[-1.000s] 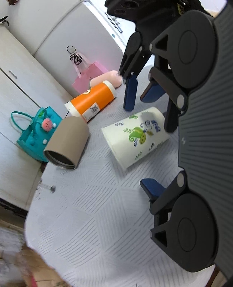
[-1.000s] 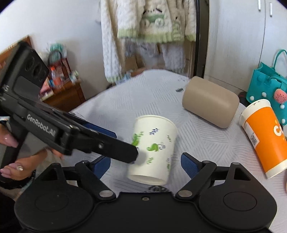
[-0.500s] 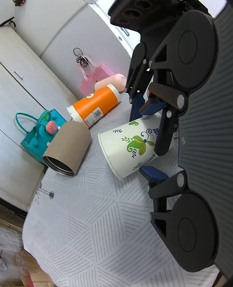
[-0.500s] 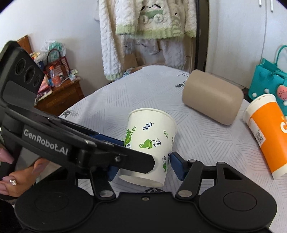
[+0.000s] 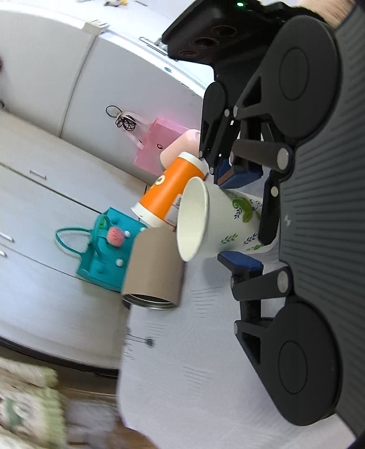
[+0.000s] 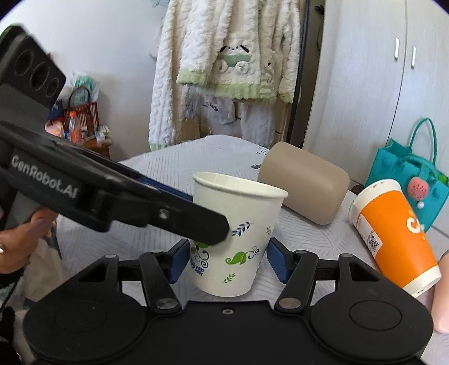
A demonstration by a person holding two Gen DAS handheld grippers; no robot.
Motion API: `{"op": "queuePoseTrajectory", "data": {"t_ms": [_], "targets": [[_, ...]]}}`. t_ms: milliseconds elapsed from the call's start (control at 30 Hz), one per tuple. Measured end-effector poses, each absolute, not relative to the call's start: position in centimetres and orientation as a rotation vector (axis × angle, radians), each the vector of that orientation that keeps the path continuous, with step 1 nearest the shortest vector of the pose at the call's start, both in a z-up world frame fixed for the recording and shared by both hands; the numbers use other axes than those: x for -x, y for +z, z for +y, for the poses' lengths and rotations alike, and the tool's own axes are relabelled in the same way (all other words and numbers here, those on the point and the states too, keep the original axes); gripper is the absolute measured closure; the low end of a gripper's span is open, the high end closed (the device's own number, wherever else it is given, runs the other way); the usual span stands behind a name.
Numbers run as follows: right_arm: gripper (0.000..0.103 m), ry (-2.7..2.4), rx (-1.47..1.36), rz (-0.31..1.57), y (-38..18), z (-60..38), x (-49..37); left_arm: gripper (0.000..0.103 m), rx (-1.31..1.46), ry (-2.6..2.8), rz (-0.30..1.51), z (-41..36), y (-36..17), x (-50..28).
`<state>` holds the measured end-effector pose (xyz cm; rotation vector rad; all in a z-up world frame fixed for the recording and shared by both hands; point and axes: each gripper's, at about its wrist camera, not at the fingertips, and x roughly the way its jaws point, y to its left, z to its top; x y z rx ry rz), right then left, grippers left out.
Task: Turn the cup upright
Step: 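Grasp the cup with the left gripper, rotate it upright, set it down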
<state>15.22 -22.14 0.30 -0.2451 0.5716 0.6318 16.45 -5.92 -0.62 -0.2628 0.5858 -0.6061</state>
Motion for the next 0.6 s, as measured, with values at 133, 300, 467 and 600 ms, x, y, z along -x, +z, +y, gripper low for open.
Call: {"op": "queuePoseTrajectory", "data": {"t_ms": [133,300,467,600], "targets": [[0.038,0.605,0.259,0.524,0.0,-22.1,-15.5,0.055,0.199,-0.603,0.55,-6.7,-0.4,-16.4],[0.038,0.592,0.228,0.467,-0.5,-22.0,-16.1,0.055,0.102,-0.559,0.483,-7.5,-0.2,-15.8],[0.038,0.585,0.315,0.425,-1.7,-20.9,-16.2,0.055,0.03,-0.525,0.485,-7.9,-1.3,-15.7],[0.037,0.597,0.328,0.444,-1.6,-20.7,-16.4,0.055,0.014,-0.528,0.464,-8.0,-1.9,-15.3]]}}
